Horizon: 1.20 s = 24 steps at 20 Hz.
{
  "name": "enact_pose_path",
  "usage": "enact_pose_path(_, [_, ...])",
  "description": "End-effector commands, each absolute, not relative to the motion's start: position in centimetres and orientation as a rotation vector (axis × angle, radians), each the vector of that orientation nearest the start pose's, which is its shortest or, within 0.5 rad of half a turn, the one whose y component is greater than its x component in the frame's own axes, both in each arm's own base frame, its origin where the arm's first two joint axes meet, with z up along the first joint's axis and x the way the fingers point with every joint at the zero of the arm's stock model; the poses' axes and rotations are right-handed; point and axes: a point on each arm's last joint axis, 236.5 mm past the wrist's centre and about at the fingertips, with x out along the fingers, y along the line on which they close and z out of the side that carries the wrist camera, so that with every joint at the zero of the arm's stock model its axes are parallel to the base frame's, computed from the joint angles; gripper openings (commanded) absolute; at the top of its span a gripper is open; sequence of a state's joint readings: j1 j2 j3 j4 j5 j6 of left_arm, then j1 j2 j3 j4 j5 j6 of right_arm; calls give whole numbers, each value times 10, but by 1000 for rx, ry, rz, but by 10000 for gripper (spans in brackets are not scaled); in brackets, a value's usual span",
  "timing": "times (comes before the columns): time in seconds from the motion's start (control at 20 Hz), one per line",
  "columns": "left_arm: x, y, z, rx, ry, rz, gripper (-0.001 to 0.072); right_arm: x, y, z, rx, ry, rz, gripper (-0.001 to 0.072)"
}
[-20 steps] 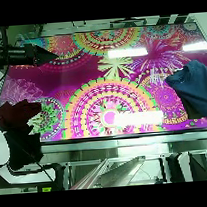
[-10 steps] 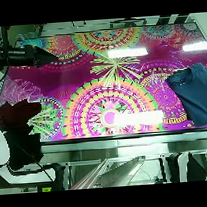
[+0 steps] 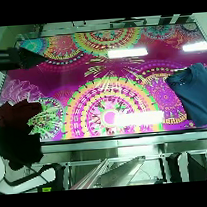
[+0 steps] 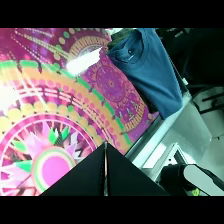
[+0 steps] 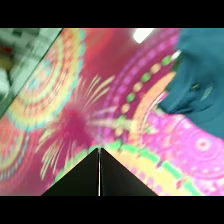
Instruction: Fold the shirts.
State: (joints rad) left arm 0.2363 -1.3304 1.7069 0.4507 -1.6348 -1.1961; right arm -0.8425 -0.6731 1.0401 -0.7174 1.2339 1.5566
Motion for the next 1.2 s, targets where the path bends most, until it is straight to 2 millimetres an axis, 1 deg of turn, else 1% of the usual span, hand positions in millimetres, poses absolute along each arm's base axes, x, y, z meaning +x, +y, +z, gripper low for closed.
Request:
enact_pose_path(0.0, [343,-123,257,-457,843,-927,18,317,-4,213,796,619,78,16])
enact_pose_path(0.05, [332,-127,246,-470,860,-929,18,319,22,199,753,667,139,16])
enact_pose_path(0.1, [322,-129,235,-483,874,-931,17,317,51,179,690,736,201,16])
enact_pose_path(0.2, [304,-135,212,-515,906,-930,18,306,108,137,569,864,325,16])
enact_pose_path(0.25, [297,-137,200,-541,921,-917,18,300,131,120,521,908,372,17])
enact_pose_path(0.3, [291,-139,190,-564,930,-903,18,297,148,105,483,937,394,16])
enact_pose_path(0.4, [282,-141,172,-606,951,-880,19,298,168,88,443,976,419,16])
enact_pose_path(0.45, [277,-143,165,-615,966,-883,19,299,173,82,446,993,424,16])
enact_pose_path(0.55, [269,-145,154,-632,987,-884,19,301,174,72,446,1024,418,16])
enact_pose_path(0.7, [264,-147,144,-631,993,-891,18,302,174,67,448,1040,412,17])
enact_pose_path(1.15, [264,-147,144,-634,993,-890,19,302,175,65,448,1045,410,17])
